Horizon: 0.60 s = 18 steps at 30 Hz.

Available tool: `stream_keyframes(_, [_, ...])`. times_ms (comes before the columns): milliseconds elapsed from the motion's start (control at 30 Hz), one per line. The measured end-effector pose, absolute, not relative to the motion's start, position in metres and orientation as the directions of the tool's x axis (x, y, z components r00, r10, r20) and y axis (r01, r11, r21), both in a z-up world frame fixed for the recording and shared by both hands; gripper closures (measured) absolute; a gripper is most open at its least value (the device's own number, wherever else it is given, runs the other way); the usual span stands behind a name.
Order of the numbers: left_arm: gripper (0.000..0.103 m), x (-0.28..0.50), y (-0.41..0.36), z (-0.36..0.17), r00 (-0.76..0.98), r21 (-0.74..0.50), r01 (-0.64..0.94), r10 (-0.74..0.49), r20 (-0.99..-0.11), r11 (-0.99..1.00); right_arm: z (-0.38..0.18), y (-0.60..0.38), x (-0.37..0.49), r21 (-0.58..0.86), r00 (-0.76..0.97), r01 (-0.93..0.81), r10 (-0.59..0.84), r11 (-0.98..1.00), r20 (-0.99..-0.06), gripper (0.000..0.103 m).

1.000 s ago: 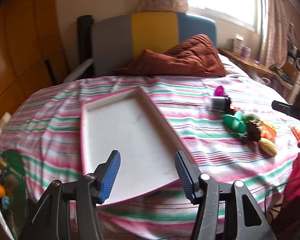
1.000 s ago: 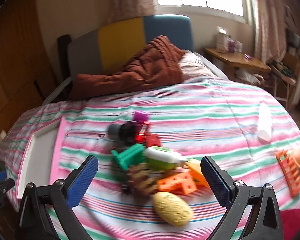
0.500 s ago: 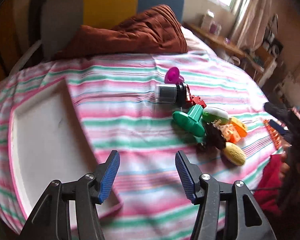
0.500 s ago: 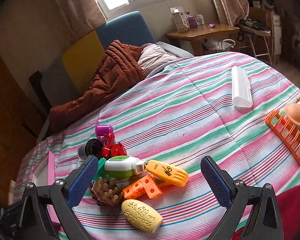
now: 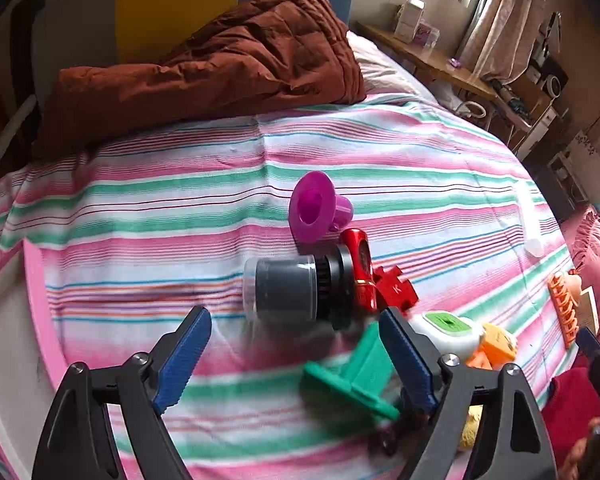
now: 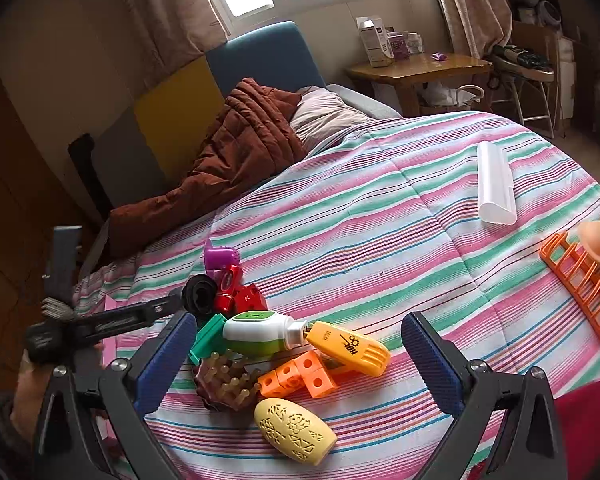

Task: Organize rigid objects
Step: 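Close the left tool on the black cylinder and lift it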

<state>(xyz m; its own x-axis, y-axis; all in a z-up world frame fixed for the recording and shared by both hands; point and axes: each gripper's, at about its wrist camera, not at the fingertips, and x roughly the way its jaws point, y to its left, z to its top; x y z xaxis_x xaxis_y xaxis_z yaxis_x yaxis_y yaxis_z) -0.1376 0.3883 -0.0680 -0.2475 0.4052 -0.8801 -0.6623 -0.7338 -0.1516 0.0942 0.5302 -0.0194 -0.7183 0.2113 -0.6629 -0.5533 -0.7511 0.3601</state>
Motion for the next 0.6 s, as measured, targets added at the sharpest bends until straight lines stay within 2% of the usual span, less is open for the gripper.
stream_keyframes(200, [0.017,-0.156,0.411,-0.093,-0.225,-0.125,-0.655,0.35,-0.909,-0.745,-0.022,0.535,0.095,0.385,-0.719,-0.558,0.196,-0.735,-0.667,0.0])
stream_keyframes(233, [0.036,-0.158,0.411,-0.098,-0.21,-0.134,-0.651,0.347,-0.914,-0.747,-0.022,0.535,0.095,0.385,-0.718,-0.559,0.197,-0.734,-0.668,0.0])
stream_keyframes(367, [0.035,-0.151,0.398,-0.096,-0.22,-0.154,-0.647,0.376,-0.9,-0.747,-0.024,0.534,0.094,0.36,-0.707,-0.565,0.211,-0.743,-0.675,0.0])
stream_keyframes(600, [0.035,-0.123,0.337,-0.044,-0.338,-0.152,-0.639,0.453,-0.825,-0.754,-0.033,0.52,0.074,0.32,-0.669,-0.527,0.152,-0.787,-0.727,0.0])
